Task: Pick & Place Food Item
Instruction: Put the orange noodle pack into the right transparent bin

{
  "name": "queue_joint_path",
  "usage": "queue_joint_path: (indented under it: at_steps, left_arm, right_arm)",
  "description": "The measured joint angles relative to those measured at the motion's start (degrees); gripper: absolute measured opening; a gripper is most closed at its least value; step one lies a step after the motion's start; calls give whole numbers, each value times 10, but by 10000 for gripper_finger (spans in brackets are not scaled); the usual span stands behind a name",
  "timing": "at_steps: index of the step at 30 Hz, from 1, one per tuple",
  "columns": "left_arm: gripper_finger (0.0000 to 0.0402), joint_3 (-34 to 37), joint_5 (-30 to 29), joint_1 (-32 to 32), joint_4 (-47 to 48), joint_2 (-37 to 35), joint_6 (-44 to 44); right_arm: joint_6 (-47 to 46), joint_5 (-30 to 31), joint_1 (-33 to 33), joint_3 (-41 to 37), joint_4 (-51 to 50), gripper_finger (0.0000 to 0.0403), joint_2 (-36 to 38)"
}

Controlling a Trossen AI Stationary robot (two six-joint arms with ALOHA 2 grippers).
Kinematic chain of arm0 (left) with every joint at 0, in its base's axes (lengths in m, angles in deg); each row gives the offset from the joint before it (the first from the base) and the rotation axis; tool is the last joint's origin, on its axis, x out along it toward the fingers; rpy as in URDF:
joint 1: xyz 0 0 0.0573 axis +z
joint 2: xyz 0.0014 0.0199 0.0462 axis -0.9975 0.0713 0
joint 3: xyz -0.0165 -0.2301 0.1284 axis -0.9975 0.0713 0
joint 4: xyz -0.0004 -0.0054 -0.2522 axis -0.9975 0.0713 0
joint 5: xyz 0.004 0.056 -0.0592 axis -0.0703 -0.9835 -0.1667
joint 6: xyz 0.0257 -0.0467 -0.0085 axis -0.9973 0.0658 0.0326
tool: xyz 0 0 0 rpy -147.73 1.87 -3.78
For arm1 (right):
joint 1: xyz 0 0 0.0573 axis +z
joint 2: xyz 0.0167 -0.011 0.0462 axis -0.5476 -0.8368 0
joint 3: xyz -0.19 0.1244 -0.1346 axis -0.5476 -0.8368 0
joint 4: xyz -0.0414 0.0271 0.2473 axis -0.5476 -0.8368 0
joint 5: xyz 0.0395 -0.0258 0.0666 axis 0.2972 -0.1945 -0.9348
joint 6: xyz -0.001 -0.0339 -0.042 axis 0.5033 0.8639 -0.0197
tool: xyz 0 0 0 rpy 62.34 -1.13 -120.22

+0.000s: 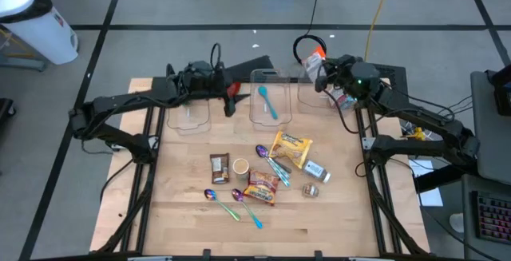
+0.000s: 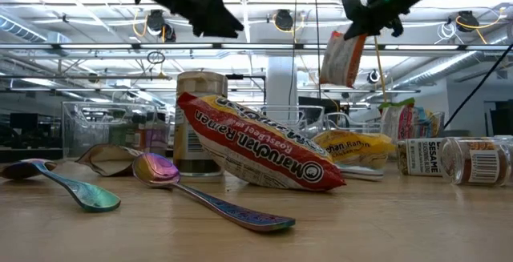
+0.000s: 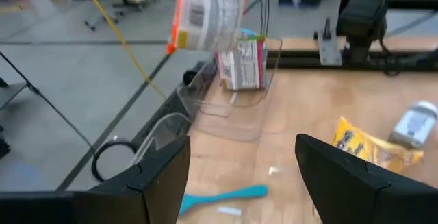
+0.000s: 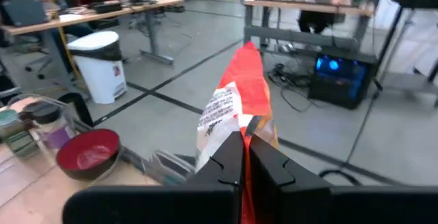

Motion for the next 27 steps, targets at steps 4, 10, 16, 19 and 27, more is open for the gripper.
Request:
queue_joint_path:
  at_steps: [4,10,16,19,27]
  left_arm:
    - [273,85,24,0,-109,-17,40]
    - [273,146,62,-9,-179,-23,64]
    - [273,160,63,-28,-178,-24,62]
    - [273,162,64,-39,-180,-24,61]
    - [273,163,64,-56,-179,-24,53]
  right_arm:
    - [-33,30,0,-39,8,0,22]
    - [-100,45,0,-103,33,0,41]
    - [-155,73,6,-154,51,0,41]
    - [-177,90,15,-185,69,0,41]
    - [-198,138,37,-235,112,0,41]
